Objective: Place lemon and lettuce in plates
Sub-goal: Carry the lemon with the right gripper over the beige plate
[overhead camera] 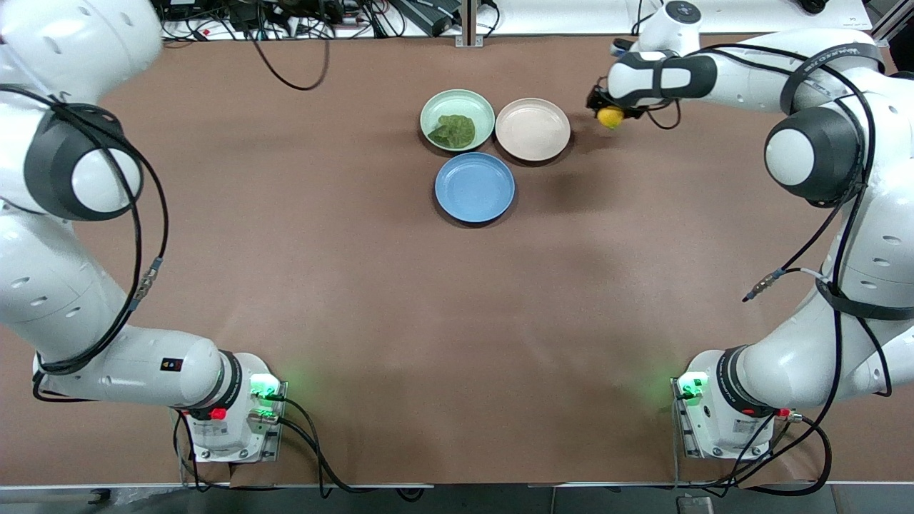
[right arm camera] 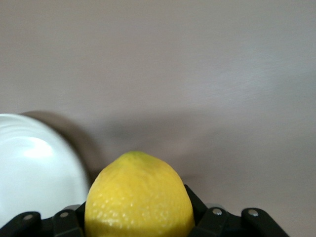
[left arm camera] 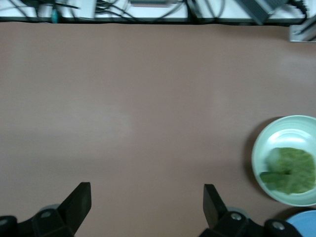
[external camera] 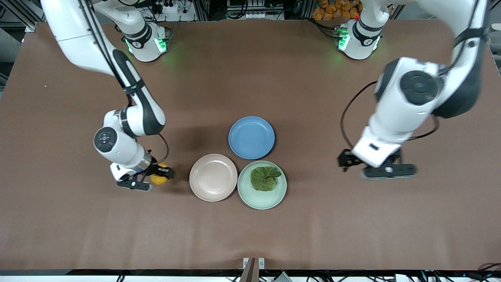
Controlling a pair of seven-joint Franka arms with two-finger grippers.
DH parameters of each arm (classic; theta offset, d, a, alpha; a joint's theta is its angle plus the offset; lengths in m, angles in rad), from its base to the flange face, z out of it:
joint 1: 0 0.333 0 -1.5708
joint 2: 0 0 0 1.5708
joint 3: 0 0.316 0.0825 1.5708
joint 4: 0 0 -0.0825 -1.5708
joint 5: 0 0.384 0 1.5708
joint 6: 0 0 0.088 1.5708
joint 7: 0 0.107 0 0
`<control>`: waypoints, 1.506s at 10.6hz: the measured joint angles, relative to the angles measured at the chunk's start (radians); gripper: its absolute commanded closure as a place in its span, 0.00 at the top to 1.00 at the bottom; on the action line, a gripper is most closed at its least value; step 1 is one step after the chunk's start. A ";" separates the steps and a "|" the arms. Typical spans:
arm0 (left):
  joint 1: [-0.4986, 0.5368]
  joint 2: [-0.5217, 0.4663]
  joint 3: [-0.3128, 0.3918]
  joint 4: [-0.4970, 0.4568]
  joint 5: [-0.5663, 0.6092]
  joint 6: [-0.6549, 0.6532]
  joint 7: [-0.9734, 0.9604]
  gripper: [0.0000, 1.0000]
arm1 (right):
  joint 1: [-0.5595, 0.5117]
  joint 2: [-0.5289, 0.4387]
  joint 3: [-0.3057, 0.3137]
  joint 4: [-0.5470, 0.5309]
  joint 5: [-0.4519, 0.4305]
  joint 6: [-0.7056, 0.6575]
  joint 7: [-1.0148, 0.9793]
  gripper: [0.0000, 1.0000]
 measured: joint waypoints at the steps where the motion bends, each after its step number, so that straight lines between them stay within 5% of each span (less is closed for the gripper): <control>1: 0.035 -0.023 0.000 0.000 -0.024 -0.036 0.041 1.00 | 0.033 0.000 0.000 0.022 0.032 -0.013 0.022 0.36; 8: 0.120 -0.134 -0.002 -0.005 -0.064 -0.187 0.097 1.00 | 0.203 0.125 -0.001 0.175 0.048 -0.012 0.260 0.38; 16: 0.141 -0.167 -0.002 -0.019 -0.065 -0.256 0.131 1.00 | 0.233 0.226 -0.002 0.230 0.048 0.038 0.267 0.48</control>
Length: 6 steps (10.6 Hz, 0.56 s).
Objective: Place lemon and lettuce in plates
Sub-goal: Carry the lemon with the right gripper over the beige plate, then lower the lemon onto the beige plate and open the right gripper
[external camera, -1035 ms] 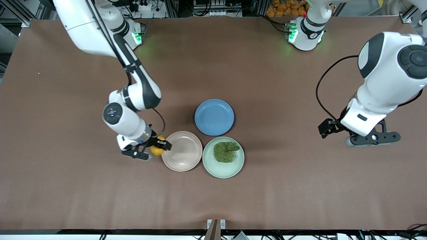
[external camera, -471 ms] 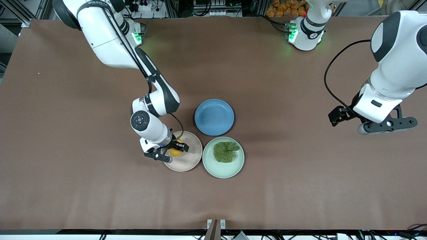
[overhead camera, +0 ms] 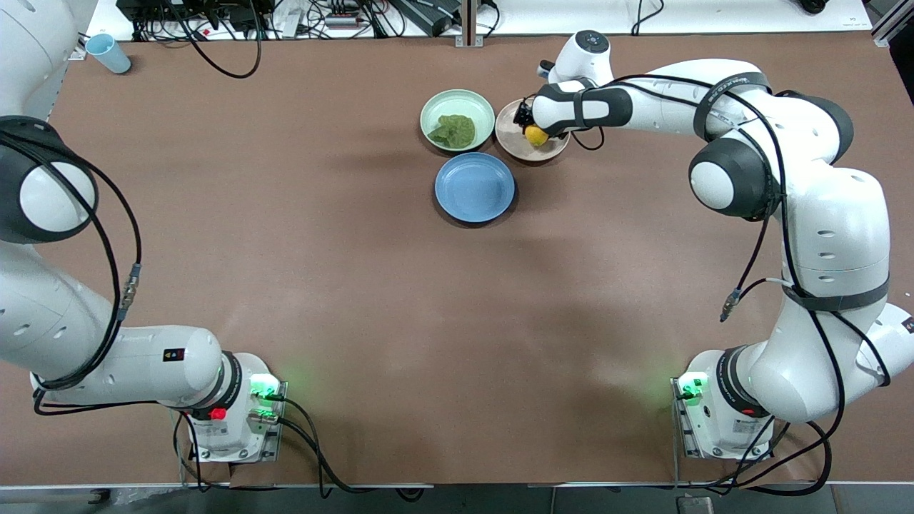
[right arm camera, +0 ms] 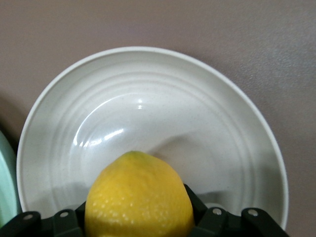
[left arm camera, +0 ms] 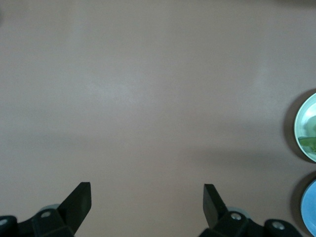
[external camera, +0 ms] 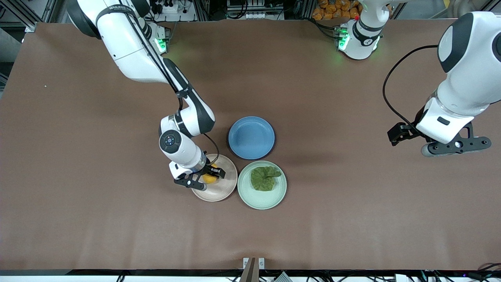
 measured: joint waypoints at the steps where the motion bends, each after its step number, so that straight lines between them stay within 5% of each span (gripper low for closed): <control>1: 0.004 0.000 0.000 0.000 0.000 0.000 0.004 1.00 | 0.004 0.001 0.000 0.000 0.000 0.000 0.000 0.57; 5: 0.005 -0.015 -0.002 0.000 0.000 -0.020 0.005 1.00 | 0.008 0.004 -0.001 0.002 -0.001 0.000 0.000 0.98; 6: 0.005 -0.021 -0.002 0.000 0.000 -0.024 0.005 1.00 | 0.008 0.006 -0.001 0.003 -0.001 0.001 0.000 1.00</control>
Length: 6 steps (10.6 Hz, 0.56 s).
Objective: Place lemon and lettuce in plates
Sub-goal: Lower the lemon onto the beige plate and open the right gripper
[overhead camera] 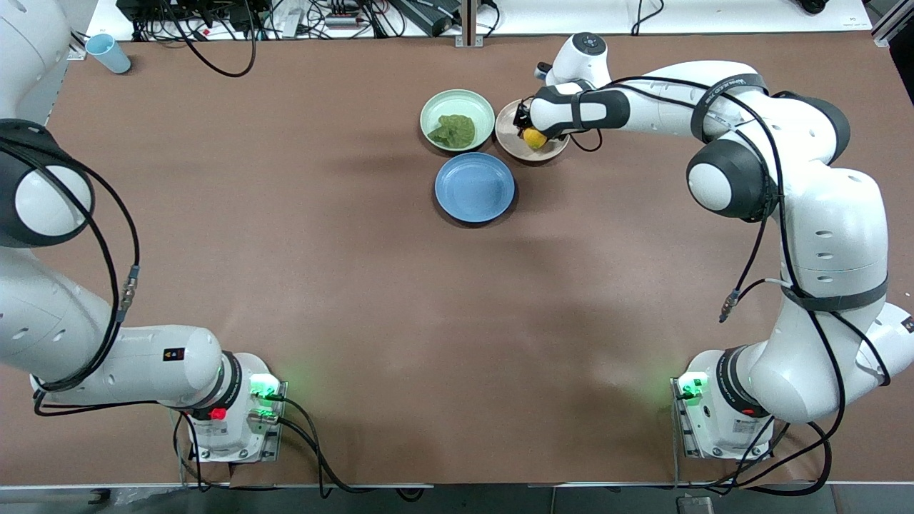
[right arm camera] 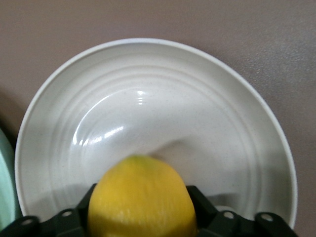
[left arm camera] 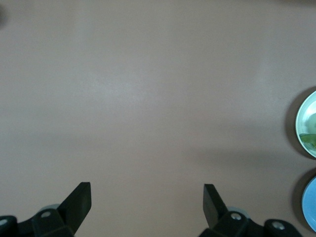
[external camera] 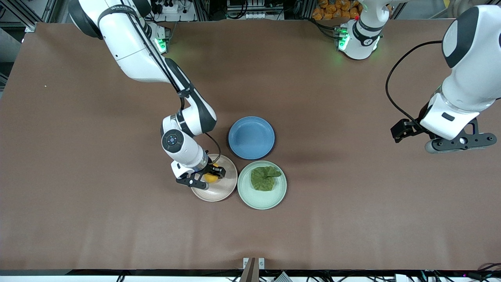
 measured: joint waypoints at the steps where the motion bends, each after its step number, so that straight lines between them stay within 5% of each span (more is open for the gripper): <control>1: 0.000 -0.004 0.000 0.000 0.000 -0.001 0.000 1.00 | 0.000 0.001 0.000 0.000 0.000 0.000 0.000 1.00; 6: 0.008 -0.016 0.001 0.000 -0.046 -0.012 0.000 1.00 | 0.000 0.002 -0.005 0.025 0.000 -0.003 -0.001 1.00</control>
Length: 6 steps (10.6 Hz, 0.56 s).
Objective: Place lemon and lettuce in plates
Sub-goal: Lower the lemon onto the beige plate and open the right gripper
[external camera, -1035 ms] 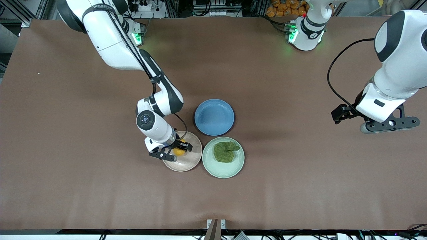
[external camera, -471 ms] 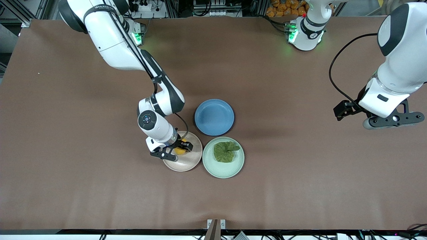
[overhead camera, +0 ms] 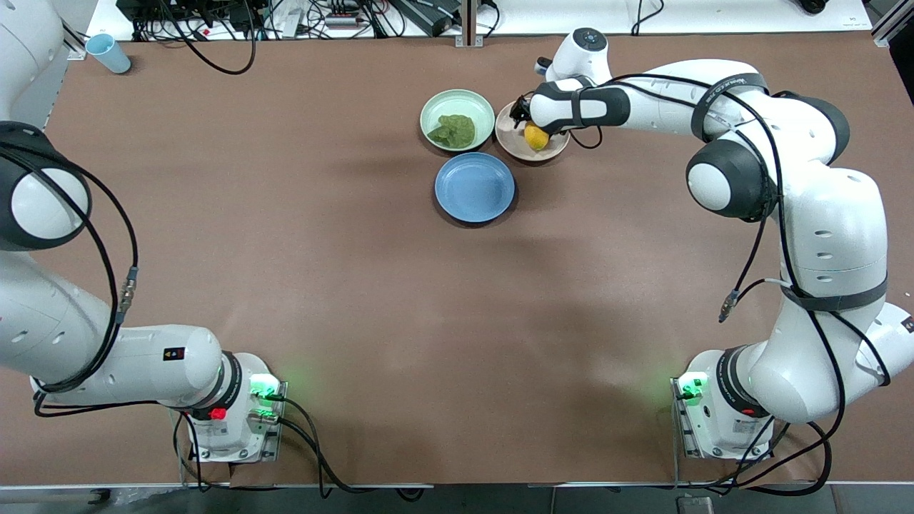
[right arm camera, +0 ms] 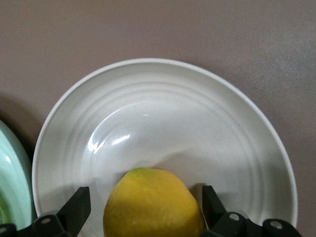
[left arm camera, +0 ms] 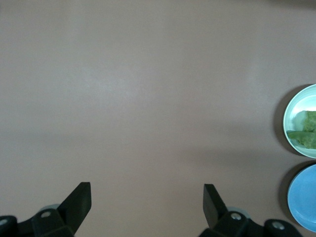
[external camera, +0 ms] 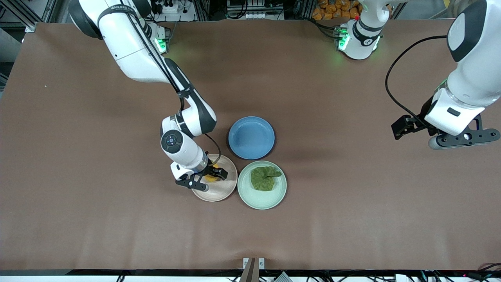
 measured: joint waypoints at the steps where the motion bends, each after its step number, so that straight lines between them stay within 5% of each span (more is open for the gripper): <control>1: 0.000 -0.004 0.000 0.000 -0.002 -0.008 0.000 1.00 | 0.000 0.000 -0.007 0.012 0.000 -0.018 -0.006 1.00; 6: 0.003 -0.046 0.000 0.001 -0.036 -0.048 0.000 1.00 | -0.032 -0.033 -0.051 0.103 0.000 -0.238 -0.122 1.00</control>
